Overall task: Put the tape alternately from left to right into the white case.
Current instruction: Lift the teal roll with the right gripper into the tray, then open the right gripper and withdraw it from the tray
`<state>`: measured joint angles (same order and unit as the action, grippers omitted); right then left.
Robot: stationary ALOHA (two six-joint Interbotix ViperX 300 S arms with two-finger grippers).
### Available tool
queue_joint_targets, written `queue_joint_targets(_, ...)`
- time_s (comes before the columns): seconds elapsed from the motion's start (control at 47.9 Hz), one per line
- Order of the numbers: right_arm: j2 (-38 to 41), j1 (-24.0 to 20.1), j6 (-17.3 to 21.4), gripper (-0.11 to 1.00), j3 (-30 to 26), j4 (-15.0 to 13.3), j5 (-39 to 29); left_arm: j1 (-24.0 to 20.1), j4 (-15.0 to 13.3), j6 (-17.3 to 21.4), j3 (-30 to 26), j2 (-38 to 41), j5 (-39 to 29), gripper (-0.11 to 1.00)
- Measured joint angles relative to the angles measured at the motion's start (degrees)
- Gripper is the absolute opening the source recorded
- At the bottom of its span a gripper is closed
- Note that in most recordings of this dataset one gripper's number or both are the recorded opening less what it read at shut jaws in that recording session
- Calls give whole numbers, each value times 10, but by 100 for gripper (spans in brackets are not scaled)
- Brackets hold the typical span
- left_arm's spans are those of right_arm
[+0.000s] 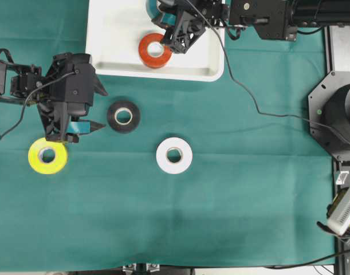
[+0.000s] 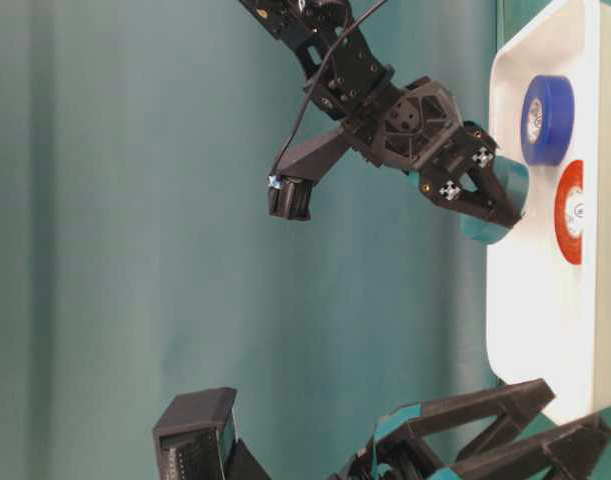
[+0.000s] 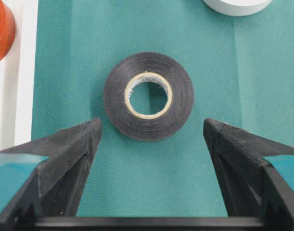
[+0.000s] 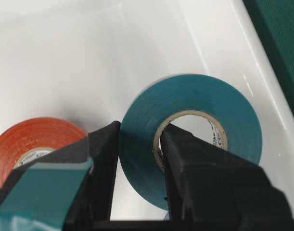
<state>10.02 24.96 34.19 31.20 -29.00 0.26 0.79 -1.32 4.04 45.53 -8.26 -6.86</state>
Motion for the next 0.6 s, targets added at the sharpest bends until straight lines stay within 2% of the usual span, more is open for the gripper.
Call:
queue_joint_targets(0.167, 0, 0, 0, 25, -4, 0, 0, 0, -1, -1, -1, 0, 1, 40)
queue_joint_targets(0.334, 1, 0, 0, 72, -5, 0, 1, 0, 0, -1, -1, 0, 1, 40)
queue_joint_targets(0.375, 1, 1, 0, 79, -6, 0, 1, 0, 0, -1, -1, 0, 1, 40)
queue_joint_targets(0.605, 0, 0, 1, 78, -6, 0, 1, 0, 0, -1, -1, 0, 1, 41)
